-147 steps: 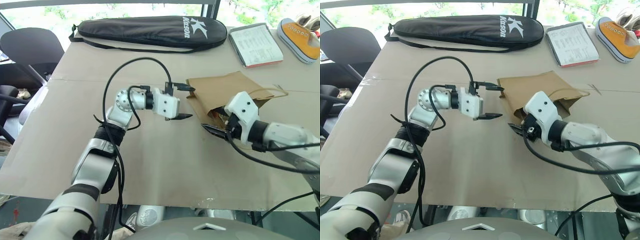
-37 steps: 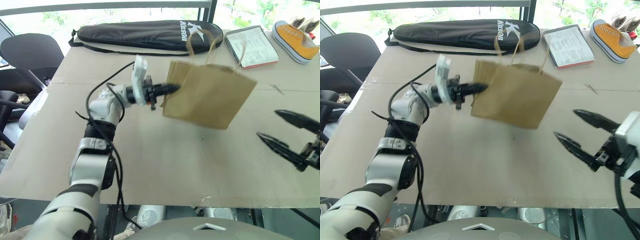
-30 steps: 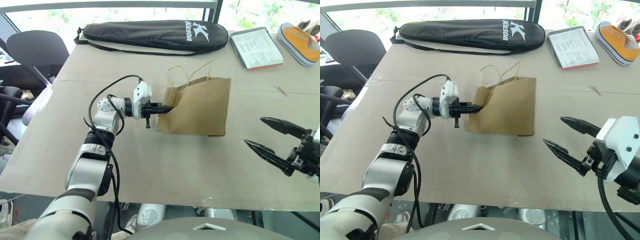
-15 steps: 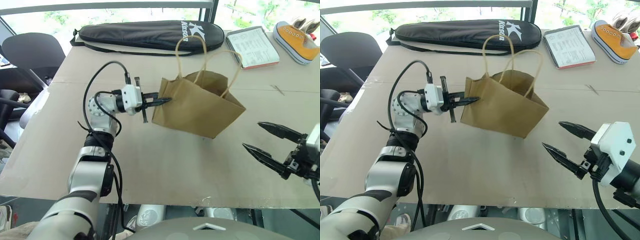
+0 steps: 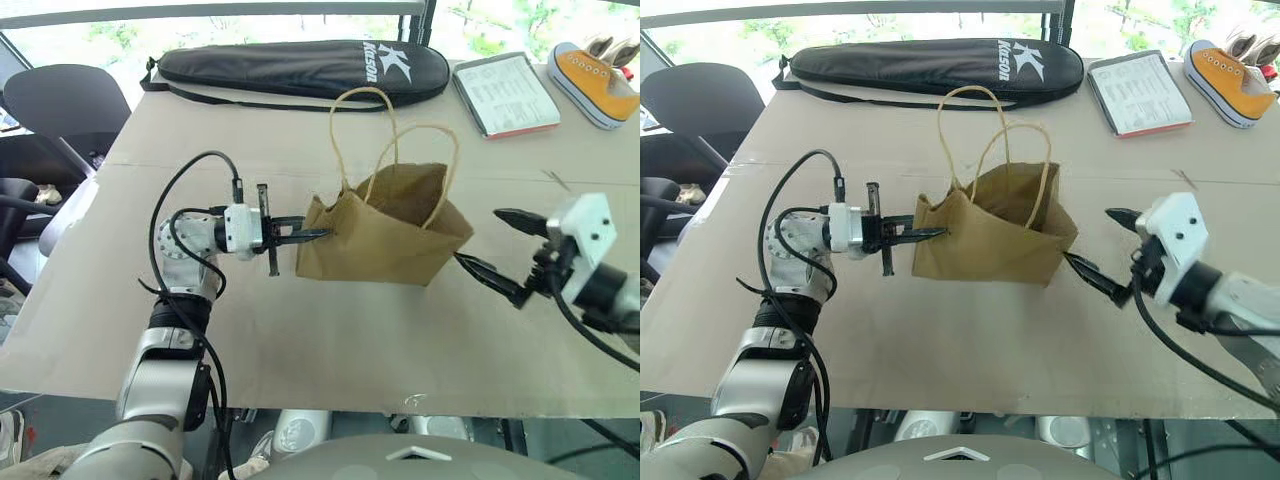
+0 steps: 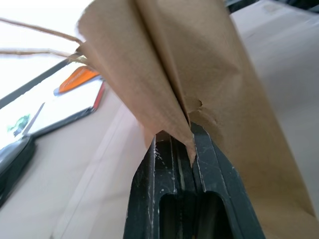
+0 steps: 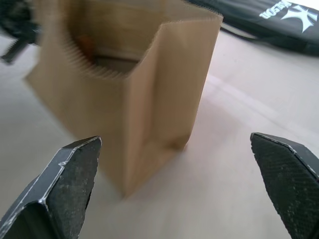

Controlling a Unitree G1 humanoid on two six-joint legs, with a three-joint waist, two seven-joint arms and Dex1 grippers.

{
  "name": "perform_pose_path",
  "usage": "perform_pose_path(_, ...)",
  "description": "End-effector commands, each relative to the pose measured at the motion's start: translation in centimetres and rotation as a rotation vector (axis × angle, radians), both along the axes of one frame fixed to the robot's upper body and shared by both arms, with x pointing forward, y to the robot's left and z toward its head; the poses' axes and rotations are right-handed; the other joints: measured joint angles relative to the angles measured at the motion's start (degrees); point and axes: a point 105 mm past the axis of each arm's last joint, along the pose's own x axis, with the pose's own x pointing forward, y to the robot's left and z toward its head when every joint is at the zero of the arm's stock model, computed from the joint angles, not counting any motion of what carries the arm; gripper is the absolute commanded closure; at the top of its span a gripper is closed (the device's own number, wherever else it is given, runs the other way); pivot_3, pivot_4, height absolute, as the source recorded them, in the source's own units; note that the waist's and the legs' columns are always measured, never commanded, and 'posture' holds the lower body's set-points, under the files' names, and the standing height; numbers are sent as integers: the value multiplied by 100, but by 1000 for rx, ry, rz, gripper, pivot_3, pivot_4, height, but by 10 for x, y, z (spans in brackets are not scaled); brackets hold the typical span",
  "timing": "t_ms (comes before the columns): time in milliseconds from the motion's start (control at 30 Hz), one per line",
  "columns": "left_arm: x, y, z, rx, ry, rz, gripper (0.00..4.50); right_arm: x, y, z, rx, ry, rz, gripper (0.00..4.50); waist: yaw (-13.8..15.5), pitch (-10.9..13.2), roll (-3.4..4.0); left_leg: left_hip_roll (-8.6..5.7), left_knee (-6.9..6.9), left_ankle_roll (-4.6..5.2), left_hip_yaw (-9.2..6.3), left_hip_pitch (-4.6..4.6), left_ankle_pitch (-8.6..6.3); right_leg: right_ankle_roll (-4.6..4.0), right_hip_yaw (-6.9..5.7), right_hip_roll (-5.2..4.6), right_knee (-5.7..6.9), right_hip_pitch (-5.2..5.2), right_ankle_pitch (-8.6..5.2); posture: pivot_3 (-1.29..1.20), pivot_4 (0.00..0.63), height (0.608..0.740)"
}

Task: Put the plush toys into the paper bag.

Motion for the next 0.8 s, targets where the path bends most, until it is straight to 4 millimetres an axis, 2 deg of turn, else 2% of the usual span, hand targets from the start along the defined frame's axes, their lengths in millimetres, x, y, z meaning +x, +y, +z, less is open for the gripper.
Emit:
perform_pose_path(33, -10, 7, 10, 26, -81, -40, 4500, 5, 10, 0, -32, -14, 107, 35, 0, 0, 1, 0, 0, 0, -1, 0, 0, 0, -1, 0, -1, 0, 0, 0, 150, 740)
perform_pose_path(233, -11, 10, 11, 42, -99, -51, 4500, 17, 19, -5, -65, -15, 228, 35, 9, 1, 2, 0, -1, 0, -4, -2, 0, 0, -4, -2, -5, 1, 0, 0, 150, 740)
perform_pose_path(367, -15, 12, 6, 62, -96, -67, 4500, 25, 28, -1, -73, -44, 319, 35, -9, 2, 3, -2, -1, 1, -3, -2, 0, 0, -3, -4, -8, 0, 0, 0, 150, 740)
perform_pose_path(567, -20, 15, 2, 75, -83, -90, 4500, 39, 34, -1, -96, -66, 366, 35, -5, 3, 5, 1, -3, 1, -10, -3, -1, 0, -6, -17, -9, -2, 0, 0, 150, 740)
perform_pose_path(800, -14, 17, 5, 66, -87, -79, 4500, 33, 48, 7, 22, -34, 477, 35, -4, 3, 6, 0, -3, 0, -12, -4, 0, 0, -9, -17, -9, -2, 0, 0, 150, 740)
